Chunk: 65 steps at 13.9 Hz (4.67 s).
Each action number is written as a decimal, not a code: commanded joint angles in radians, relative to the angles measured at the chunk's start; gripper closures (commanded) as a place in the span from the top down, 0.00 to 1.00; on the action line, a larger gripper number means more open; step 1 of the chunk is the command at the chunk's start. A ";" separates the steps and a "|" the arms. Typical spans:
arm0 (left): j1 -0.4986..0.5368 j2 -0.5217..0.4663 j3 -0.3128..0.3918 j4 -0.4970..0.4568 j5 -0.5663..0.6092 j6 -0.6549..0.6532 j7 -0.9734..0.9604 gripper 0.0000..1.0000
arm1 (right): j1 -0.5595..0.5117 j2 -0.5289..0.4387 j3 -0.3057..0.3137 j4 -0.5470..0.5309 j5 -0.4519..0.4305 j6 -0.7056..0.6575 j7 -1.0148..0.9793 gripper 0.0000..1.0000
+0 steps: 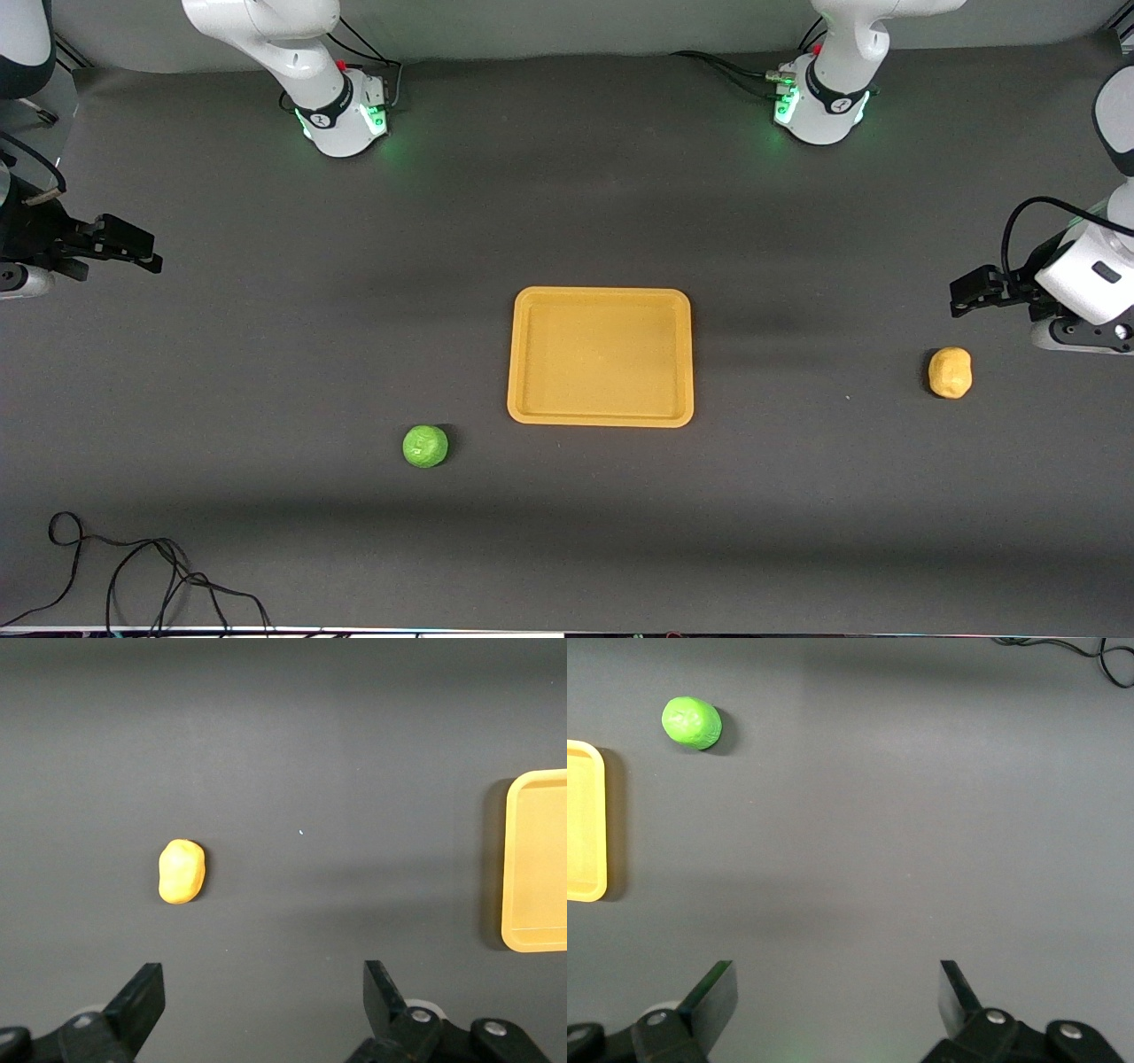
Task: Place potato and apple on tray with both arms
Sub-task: 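Move the left gripper toward the yellow potato, then lower the left gripper and close it on the yellow potato, then carry the potato onto the tray with the left gripper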
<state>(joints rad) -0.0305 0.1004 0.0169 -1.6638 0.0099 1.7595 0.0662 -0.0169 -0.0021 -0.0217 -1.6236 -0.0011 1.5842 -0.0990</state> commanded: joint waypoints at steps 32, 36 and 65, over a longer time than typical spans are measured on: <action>0.322 0.340 -0.003 -0.326 -0.008 0.606 0.333 1.00 | -0.003 0.030 0.002 0.057 -0.002 -0.001 -0.005 1.00; 0.305 0.392 -0.021 -0.303 -0.011 0.609 0.336 1.00 | -0.003 0.030 0.002 0.057 -0.002 -0.001 -0.005 1.00; -0.221 0.506 -0.305 -0.056 -0.199 0.443 -0.405 0.00 | 0.008 0.098 0.009 0.099 0.006 0.013 -0.008 1.00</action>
<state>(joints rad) -0.2453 0.6194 -0.3048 -1.7210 -0.1775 2.2107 -0.3249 -0.0126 0.0477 -0.0185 -1.5768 -0.0006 1.5926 -0.0990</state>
